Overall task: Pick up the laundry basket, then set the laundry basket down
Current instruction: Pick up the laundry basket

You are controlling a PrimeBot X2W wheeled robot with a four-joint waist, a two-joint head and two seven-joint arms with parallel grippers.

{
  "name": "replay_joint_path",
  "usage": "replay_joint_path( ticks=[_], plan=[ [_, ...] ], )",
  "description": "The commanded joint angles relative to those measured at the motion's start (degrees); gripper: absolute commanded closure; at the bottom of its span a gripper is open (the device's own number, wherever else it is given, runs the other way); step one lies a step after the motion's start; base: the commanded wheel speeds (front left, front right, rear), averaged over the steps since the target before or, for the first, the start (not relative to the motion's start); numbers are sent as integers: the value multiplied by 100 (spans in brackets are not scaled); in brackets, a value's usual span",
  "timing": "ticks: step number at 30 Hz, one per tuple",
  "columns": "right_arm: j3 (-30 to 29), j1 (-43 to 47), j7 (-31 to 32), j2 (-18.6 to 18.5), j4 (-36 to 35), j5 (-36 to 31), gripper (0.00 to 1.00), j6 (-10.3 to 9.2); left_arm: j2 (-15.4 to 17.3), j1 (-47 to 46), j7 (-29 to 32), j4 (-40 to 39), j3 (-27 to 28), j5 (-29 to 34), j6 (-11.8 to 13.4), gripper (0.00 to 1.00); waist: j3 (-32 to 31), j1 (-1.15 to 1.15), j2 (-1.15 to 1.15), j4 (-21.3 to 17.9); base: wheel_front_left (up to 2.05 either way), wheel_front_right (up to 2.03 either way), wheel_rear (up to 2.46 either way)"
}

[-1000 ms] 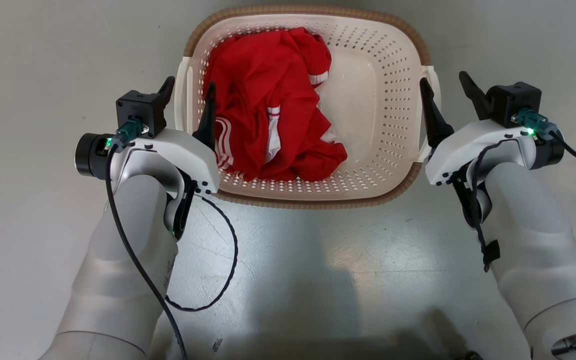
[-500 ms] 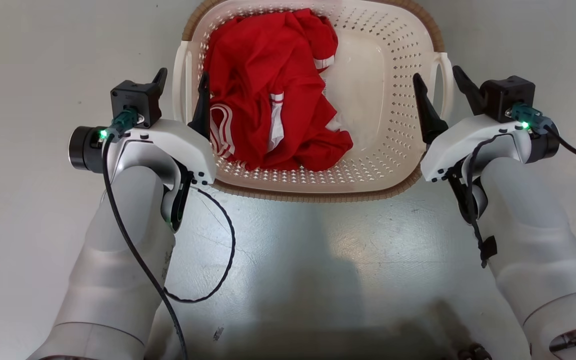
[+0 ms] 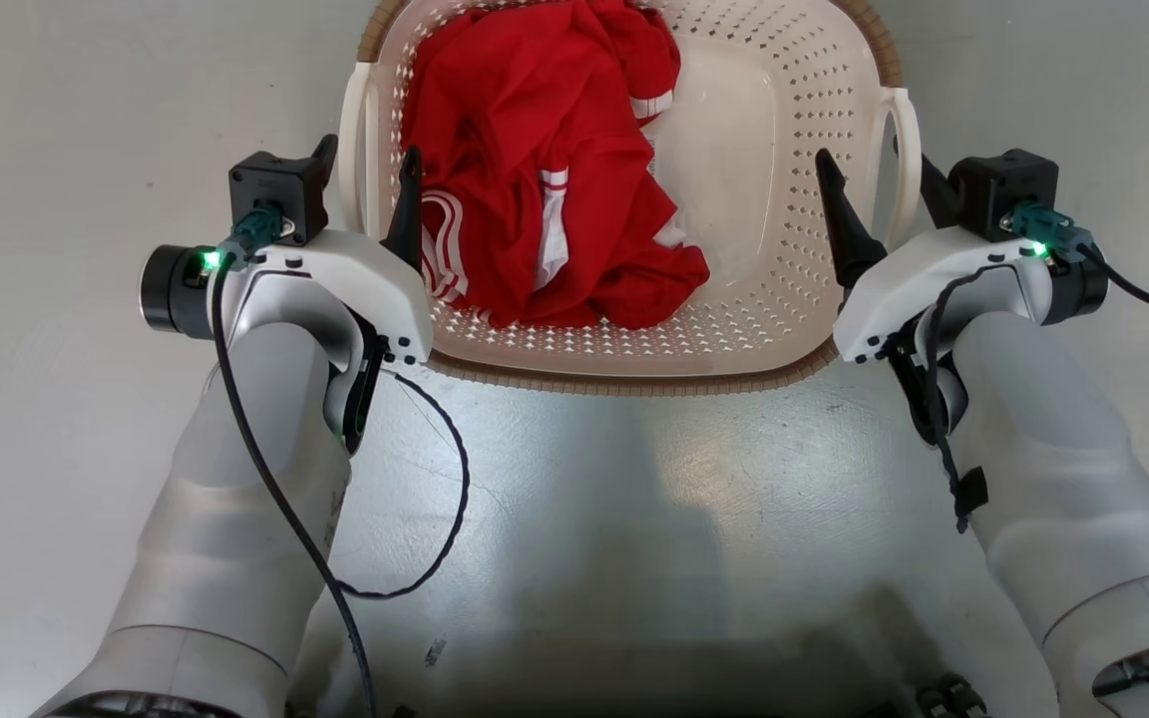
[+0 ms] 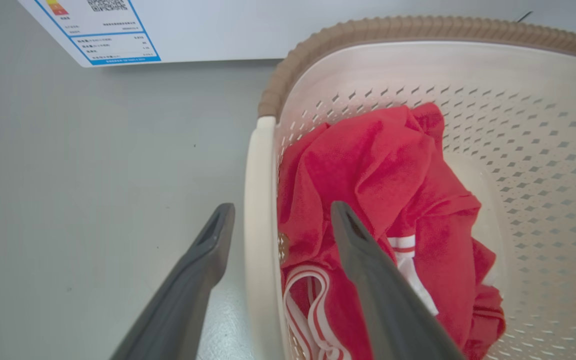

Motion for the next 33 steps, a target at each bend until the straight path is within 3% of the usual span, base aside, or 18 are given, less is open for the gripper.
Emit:
replay_joint_path(
  ticks=[1,33],
  plan=[
    [119,145,-61,125,13,63,0,35,128,57,-32,7,80,-38,-1,0,8,0,0,-1,0,0,0],
    [456,20,-61,126,325,375,0,35,128,-210,-32,593,-80,-89,39,0,131,0,0,-6,0,0,0]
  ],
)
